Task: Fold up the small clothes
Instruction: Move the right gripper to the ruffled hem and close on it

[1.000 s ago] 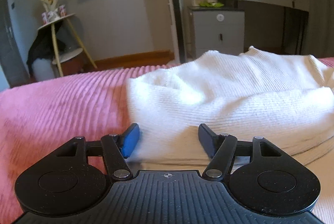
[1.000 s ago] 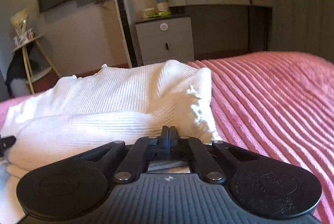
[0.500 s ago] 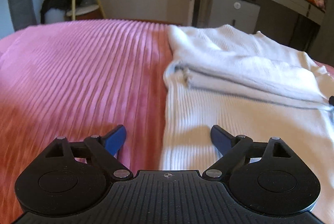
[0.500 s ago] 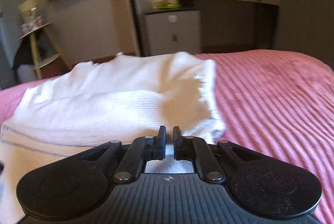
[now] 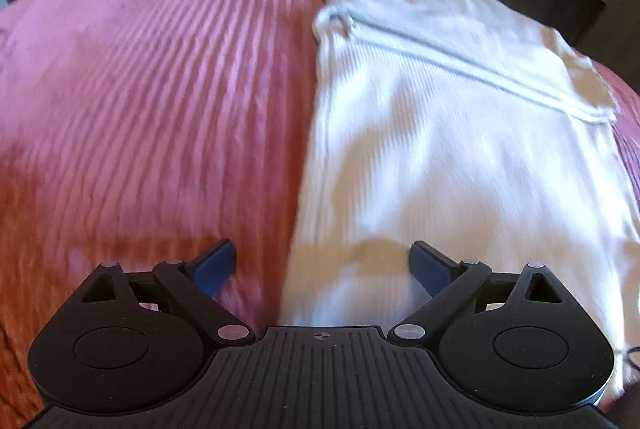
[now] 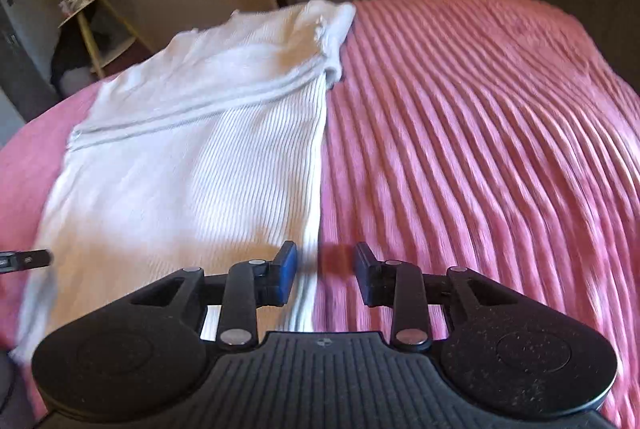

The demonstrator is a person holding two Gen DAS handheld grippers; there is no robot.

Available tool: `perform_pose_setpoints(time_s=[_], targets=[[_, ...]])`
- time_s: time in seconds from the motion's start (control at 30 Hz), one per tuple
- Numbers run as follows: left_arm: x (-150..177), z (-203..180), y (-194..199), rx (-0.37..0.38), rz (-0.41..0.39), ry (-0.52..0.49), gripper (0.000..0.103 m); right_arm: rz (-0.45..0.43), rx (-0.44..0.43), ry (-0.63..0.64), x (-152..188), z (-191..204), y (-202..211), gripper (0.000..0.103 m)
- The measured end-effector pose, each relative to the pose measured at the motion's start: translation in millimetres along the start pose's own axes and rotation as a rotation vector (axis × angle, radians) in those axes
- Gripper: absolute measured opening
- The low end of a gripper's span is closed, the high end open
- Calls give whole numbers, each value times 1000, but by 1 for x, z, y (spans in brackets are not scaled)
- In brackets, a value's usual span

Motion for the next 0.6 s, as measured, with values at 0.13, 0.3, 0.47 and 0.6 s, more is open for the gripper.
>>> perform_pose_setpoints(time_s=[0.13,0.3,0.47,0.6], targets=[[19,-1,8,40,88,14,97,91,-57,-44,20,3,6,31],[31,-4,8,25,146,-43,94,203,-68,29,45,18,-5,31],[33,-7,11,14,148,-90,74,239,-73,51,47,22,-12,9],[33,-3,14,44,163,-63,60,216,-104,56,45,29,-8,7]])
Point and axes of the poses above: each gripper's, at about its wrist camera, not at the fingertips, and y roughly against the way its jaws point, z to its left, x to its underside, the point moved 9 cm from there along -y, roughly the way its jaws point, and after that the axes turned 6 degrees about -z, right-handed, at the moved point
